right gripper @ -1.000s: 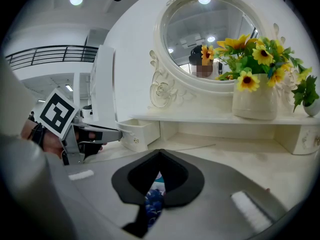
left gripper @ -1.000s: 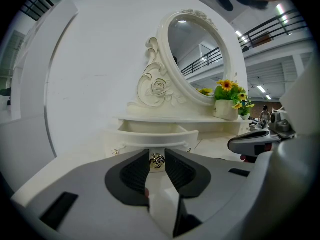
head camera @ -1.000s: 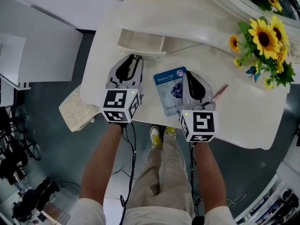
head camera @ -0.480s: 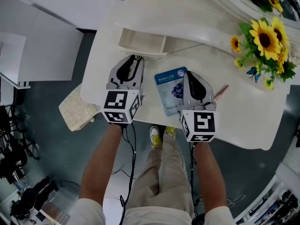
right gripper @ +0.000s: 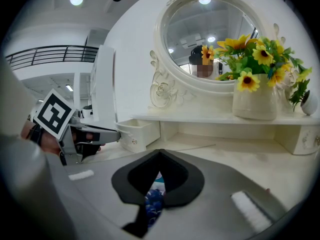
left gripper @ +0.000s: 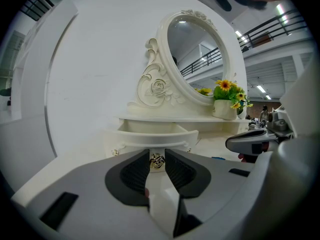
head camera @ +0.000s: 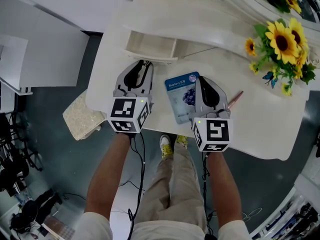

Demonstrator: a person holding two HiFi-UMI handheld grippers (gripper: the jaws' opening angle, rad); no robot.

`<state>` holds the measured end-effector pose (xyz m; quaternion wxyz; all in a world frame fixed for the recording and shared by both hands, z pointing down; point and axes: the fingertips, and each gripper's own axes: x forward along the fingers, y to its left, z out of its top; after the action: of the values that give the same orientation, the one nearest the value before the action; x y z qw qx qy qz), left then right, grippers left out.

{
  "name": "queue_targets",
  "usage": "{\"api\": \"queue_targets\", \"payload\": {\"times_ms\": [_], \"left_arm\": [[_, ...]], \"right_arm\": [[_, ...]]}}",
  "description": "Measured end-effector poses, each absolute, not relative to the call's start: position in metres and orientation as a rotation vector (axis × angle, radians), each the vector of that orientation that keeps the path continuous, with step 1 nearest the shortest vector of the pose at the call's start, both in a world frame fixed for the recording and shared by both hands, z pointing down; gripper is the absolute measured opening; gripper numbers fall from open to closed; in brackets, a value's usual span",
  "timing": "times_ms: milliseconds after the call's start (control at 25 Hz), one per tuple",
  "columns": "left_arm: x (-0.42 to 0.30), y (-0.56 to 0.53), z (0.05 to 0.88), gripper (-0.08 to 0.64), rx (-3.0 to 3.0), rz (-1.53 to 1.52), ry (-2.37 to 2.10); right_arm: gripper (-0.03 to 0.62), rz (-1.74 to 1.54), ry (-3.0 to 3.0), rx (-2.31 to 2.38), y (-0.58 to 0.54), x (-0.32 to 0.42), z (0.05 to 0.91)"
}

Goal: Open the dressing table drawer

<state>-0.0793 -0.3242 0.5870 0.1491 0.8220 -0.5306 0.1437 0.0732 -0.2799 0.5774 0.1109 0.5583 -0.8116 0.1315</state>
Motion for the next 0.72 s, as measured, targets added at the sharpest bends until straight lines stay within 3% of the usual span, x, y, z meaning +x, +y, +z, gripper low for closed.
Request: {"api": "queue_targets", "payload": {"times_ms": [720], "left_arm": [[-0.0798, -0.3205, 0.5868, 0.1, 2.369, 0.418, -1.517]], "right_arm": [[0.009, 0.382, -2.391, 1.64, -0.2795, 0.0727, 0.5761]]}}
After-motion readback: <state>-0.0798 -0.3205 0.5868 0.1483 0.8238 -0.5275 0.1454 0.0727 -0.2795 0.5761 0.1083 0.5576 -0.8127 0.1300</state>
